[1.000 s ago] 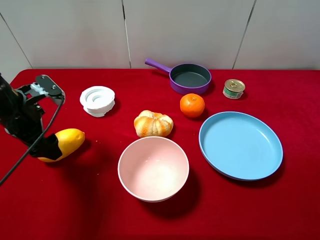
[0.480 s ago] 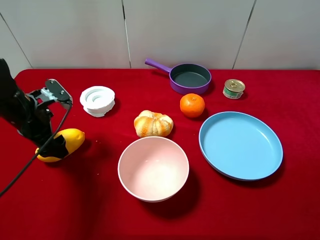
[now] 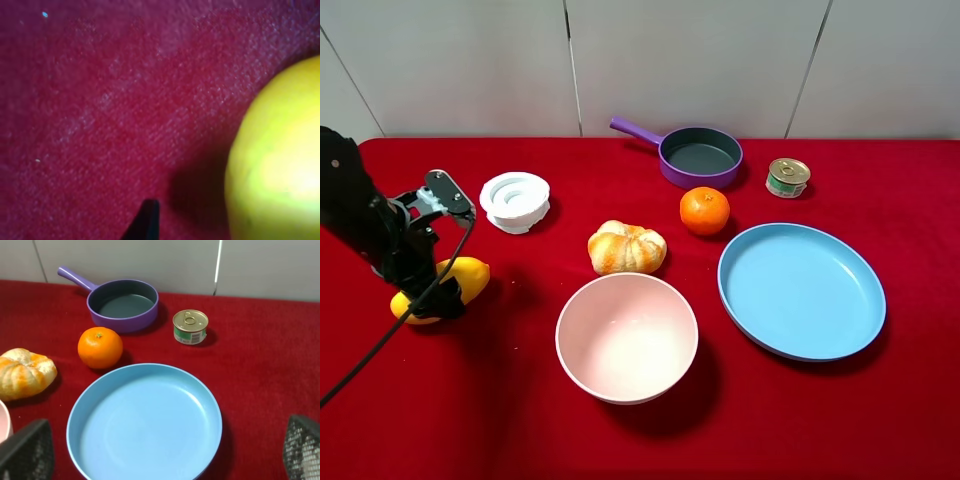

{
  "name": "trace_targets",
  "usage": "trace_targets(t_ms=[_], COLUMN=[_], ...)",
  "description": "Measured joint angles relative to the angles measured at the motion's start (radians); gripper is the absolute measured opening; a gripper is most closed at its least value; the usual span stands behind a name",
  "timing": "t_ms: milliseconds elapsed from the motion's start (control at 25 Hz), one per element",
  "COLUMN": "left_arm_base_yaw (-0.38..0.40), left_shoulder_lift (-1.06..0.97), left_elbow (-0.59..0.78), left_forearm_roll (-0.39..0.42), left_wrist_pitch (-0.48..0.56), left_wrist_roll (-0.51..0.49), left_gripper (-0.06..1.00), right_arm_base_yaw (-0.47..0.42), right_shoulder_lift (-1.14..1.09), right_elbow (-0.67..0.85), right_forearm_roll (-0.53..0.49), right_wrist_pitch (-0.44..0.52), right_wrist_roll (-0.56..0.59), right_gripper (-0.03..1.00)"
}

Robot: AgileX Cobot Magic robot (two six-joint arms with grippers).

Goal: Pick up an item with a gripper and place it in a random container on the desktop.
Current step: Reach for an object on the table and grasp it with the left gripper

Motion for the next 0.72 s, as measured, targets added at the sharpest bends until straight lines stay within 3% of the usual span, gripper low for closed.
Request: trace_targets(t_ms=[400, 720], left_arm_base_yaw=[0.000, 0.000], left_shoulder_lift=[0.000, 0.000], left_elbow=[0.000, 0.000], left_forearm_roll=[0.000, -0.001], left_wrist_pitch=[-0.011, -0.011], left_wrist_roll=[0.000, 0.000], left_gripper=[0.89, 0.77], right_arm_base_yaw=[0.000, 0.000], right_shoulder_lift=[0.000, 0.000], right_elbow=[0.000, 0.000], right_forearm_roll=[0.000, 0.000], right_wrist_pitch=[0.000, 0.000], right_wrist_roll=[0.000, 0.000], right_gripper=[0.69, 0.69])
